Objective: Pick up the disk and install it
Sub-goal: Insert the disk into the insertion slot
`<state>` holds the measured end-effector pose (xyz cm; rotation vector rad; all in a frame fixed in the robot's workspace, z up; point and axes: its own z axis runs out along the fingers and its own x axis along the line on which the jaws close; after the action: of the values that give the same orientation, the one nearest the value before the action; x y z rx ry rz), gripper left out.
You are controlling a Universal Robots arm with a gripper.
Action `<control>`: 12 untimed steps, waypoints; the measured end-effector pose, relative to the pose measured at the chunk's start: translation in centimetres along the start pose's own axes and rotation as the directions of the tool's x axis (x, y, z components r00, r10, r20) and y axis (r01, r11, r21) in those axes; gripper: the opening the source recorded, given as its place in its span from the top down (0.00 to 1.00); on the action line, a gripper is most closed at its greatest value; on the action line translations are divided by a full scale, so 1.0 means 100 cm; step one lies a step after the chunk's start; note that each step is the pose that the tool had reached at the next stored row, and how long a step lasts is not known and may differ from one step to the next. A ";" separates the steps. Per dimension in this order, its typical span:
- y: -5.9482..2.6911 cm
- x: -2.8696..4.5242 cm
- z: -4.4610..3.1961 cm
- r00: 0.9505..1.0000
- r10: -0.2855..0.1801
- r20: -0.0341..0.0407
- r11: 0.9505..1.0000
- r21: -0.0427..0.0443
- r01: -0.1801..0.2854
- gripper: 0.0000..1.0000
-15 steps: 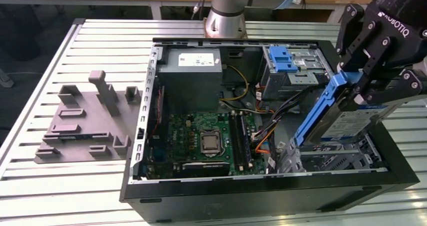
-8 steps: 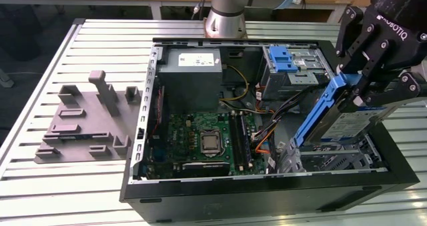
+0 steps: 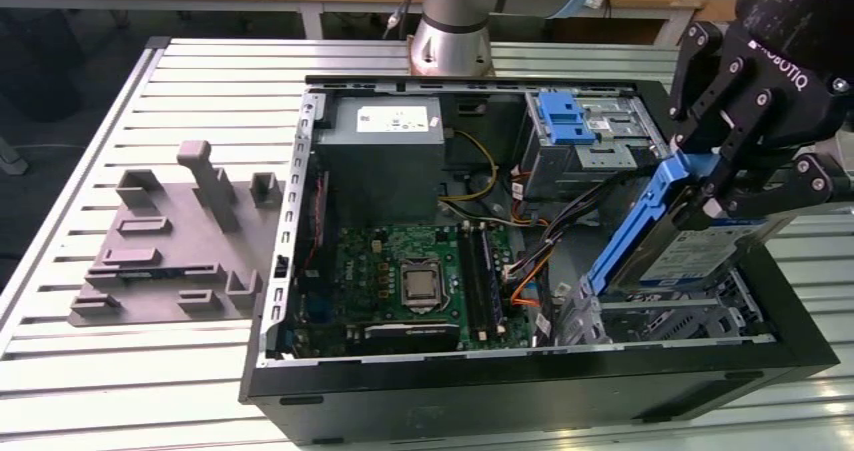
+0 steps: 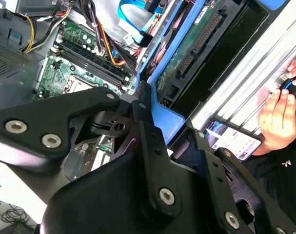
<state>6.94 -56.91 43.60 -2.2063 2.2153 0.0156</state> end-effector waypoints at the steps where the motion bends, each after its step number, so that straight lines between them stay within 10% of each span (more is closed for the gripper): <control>1: 0.0000 0.0000 0.0005 1.000 0.000 0.000 1.000 0.000 0.000 0.64; 12: -0.0011 0.0001 0.0067 1.000 0.000 0.000 1.000 0.000 0.000 0.64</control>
<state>7.05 -56.92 42.93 -2.2063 2.2152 0.0157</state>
